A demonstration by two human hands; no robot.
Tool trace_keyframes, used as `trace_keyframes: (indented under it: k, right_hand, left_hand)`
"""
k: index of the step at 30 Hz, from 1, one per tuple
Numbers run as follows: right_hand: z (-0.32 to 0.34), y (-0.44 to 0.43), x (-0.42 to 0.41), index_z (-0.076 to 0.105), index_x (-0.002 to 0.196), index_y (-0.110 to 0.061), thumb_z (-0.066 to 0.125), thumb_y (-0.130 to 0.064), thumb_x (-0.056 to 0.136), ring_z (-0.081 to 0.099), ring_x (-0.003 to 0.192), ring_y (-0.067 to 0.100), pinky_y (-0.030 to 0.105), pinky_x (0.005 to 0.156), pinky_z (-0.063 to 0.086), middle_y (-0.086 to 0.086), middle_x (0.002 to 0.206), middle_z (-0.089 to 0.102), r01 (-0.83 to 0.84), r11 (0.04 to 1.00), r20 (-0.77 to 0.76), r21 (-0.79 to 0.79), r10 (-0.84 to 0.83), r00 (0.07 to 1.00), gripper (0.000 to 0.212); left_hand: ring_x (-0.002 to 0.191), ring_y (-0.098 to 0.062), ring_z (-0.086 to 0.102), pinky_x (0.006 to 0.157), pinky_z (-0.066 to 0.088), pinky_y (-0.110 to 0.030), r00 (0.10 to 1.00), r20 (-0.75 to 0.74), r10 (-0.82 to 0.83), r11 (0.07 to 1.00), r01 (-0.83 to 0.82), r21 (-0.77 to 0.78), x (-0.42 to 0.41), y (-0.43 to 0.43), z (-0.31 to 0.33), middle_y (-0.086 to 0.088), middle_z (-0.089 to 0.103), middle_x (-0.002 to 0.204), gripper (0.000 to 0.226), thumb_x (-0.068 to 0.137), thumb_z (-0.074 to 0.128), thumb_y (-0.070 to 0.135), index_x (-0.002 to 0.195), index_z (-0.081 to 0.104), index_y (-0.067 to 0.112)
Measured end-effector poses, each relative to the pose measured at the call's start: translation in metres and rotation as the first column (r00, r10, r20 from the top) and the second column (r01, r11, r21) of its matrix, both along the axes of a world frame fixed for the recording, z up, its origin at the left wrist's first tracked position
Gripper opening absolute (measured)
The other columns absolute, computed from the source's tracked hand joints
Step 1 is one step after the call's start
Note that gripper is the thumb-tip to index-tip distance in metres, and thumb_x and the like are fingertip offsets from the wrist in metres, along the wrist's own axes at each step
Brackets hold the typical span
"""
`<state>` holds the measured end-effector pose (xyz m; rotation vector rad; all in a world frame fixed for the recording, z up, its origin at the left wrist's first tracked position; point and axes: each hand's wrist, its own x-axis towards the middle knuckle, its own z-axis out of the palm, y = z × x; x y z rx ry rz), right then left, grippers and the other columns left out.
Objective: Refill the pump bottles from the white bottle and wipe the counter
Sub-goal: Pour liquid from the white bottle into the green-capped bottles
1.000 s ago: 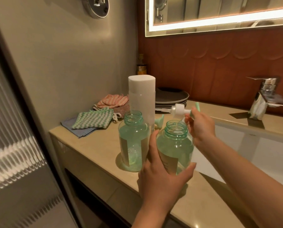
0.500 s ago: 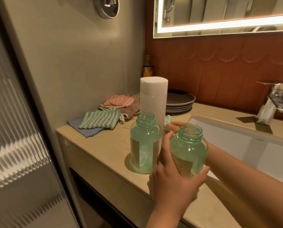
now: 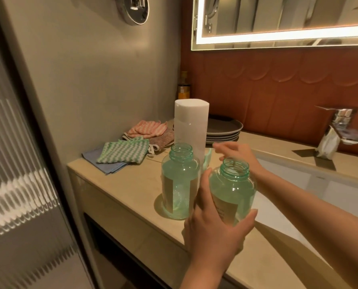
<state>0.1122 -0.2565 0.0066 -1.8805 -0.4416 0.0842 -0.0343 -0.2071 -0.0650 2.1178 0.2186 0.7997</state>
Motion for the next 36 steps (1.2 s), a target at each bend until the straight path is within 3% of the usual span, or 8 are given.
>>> trace_keyframes:
  k: [3,7,12,15,18,25,31,36]
  right_hand:
    - [0.023,-0.001,0.003,0.055,0.124,-0.020,0.049,-0.050,0.090,0.057,0.104,0.017,0.027,0.077,0.045,-0.001,0.120,0.060,-0.069,0.998,0.054,0.002,0.069,0.996,0.046]
    - [0.056,0.007,0.003,0.042,0.136,-0.021,0.058,-0.060,0.072,0.053,0.116,0.020,0.034,0.093,0.043,0.001,0.136,0.049,-0.224,0.974,0.056,-0.008,0.224,0.973,0.077]
    - [0.078,0.031,-0.004,0.040,0.135,-0.018,0.072,-0.040,0.075,0.057,0.108,0.017,0.031,0.091,0.049,0.002,0.122,0.056,-0.316,0.945,0.172,-0.081,0.325,0.930,0.072]
    - [0.079,0.047,-0.006,0.051,0.120,-0.014,0.077,-0.049,0.067,0.058,0.098,0.016,0.025,0.077,0.053,0.002,0.110,0.059,-0.146,0.959,0.344,-0.241,0.226,0.912,0.068]
    - [0.080,0.050,-0.010,0.058,0.105,-0.011,0.077,-0.054,0.065,0.057,0.089,0.014,0.018,0.062,0.047,0.001,0.099,0.061,0.018,0.964,0.438,-0.265,0.103,0.893,0.061]
    - [0.084,0.023,-0.021,0.061,0.098,-0.012,0.080,-0.048,0.064,0.059,0.090,0.016,0.034,0.076,0.054,0.003,0.097,0.063,0.085,0.993,0.409,-0.083,-0.043,0.911,0.053]
    - [0.114,-0.004,-0.030,0.058,0.107,-0.014,0.078,-0.050,0.065,0.057,0.089,0.011,0.023,0.070,0.054,-0.002,0.099,0.060,0.155,0.984,0.423,0.083,-0.176,0.889,0.058]
    - [0.130,-0.036,-0.038,0.056,0.112,-0.015,0.076,-0.051,0.067,0.056,0.091,0.010,0.015,0.063,0.047,-0.002,0.103,0.057,0.235,0.967,0.479,0.100,-0.254,0.840,0.061]
  left_hand:
    - [0.129,-0.009,0.039,0.100,0.039,-0.030,1.000,0.007,0.021,0.999,-0.021,-0.028,0.000,-0.001,0.001,0.023,0.028,0.146,0.098,0.053,0.047,0.080,0.122,-0.023,0.069]
    - [0.129,-0.009,0.038,0.101,0.038,-0.031,0.999,-0.002,0.032,0.998,-0.032,-0.055,-0.002,-0.002,0.001,0.023,0.030,0.145,0.097,0.052,0.045,0.080,0.124,-0.019,0.069]
    - [0.128,-0.011,0.042,0.100,0.039,-0.033,0.999,-0.017,0.029,0.996,-0.030,-0.087,-0.003,-0.002,0.002,0.021,0.034,0.144,0.099,0.050,0.045,0.079,0.129,-0.013,0.065]
    - [0.126,-0.012,0.045,0.097,0.042,-0.032,0.999,-0.009,0.040,0.994,-0.040,-0.097,-0.003,-0.002,0.001,0.021,0.035,0.144,0.099,0.050,0.048,0.075,0.129,-0.011,0.065]
    - [0.126,-0.012,0.045,0.095,0.042,-0.032,0.999,0.005,0.048,0.995,-0.047,-0.092,-0.003,-0.002,0.001,0.021,0.036,0.143,0.099,0.051,0.049,0.074,0.131,-0.008,0.064]
    - [0.125,-0.013,0.047,0.096,0.043,-0.033,0.999,0.024,0.045,0.995,-0.042,-0.095,-0.004,-0.003,0.000,0.018,0.041,0.140,0.098,0.053,0.050,0.075,0.134,-0.003,0.060]
    - [0.125,-0.017,0.046,0.098,0.040,-0.036,0.999,0.018,0.042,0.994,-0.040,-0.103,-0.004,-0.004,-0.001,0.014,0.040,0.142,0.104,0.063,0.072,0.064,0.135,-0.003,0.058]
    - [0.125,-0.020,0.046,0.097,0.043,-0.038,0.998,0.025,0.055,0.994,-0.052,-0.101,-0.001,-0.003,-0.004,0.010,0.038,0.145,0.106,0.066,0.073,0.060,0.140,-0.003,0.054]
